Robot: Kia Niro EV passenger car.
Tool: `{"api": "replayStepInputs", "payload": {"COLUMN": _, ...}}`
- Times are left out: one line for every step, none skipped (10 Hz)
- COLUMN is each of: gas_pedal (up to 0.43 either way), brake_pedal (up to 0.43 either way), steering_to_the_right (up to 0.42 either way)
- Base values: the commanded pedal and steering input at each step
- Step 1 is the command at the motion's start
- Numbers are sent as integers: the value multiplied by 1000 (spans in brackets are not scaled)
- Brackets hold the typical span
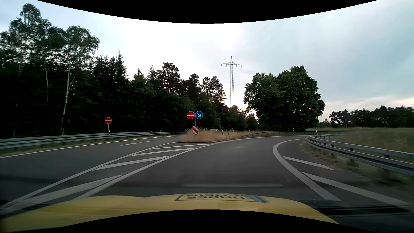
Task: Follow the waypoints while adhering to traffic rules and regulations
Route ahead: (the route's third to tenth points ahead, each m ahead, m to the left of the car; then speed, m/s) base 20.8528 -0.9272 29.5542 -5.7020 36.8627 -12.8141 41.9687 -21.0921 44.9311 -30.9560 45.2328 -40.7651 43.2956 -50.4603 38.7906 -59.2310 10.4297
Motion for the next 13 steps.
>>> {"api": "replayStepInputs", "payload": {"gas_pedal": 87, "brake_pedal": 0, "steering_to_the_right": 72}}
{"api": "replayStepInputs", "payload": {"gas_pedal": 87, "brake_pedal": 0, "steering_to_the_right": 76}}
{"api": "replayStepInputs", "payload": {"gas_pedal": 87, "brake_pedal": 0, "steering_to_the_right": 80}}
{"api": "replayStepInputs", "payload": {"gas_pedal": 87, "brake_pedal": 0, "steering_to_the_right": 84}}
{"api": "replayStepInputs", "payload": {"gas_pedal": 87, "brake_pedal": 0, "steering_to_the_right": 91}}
{"api": "replayStepInputs", "payload": {"gas_pedal": 87, "brake_pedal": 0, "steering_to_the_right": 95}}
{"api": "replayStepInputs", "payload": {"gas_pedal": 98, "brake_pedal": 0, "steering_to_the_right": 99}}
{"api": "replayStepInputs", "payload": {"gas_pedal": 98, "brake_pedal": 0, "steering_to_the_right": 101}}
{"api": "replayStepInputs", "payload": {"gas_pedal": 98, "brake_pedal": 0, "steering_to_the_right": 104}}
{"api": "replayStepInputs", "payload": {"gas_pedal": 98, "brake_pedal": 0, "steering_to_the_right": 106}}
{"api": "replayStepInputs", "payload": {"gas_pedal": 98, "brake_pedal": 0, "steering_to_the_right": 107}}
{"api": "replayStepInputs", "payload": {"gas_pedal": 98, "brake_pedal": 0, "steering_to_the_right": 109}}
{"api": "replayStepInputs", "payload": {"gas_pedal": 98, "brake_pedal": 0, "steering_to_the_right": 110}}
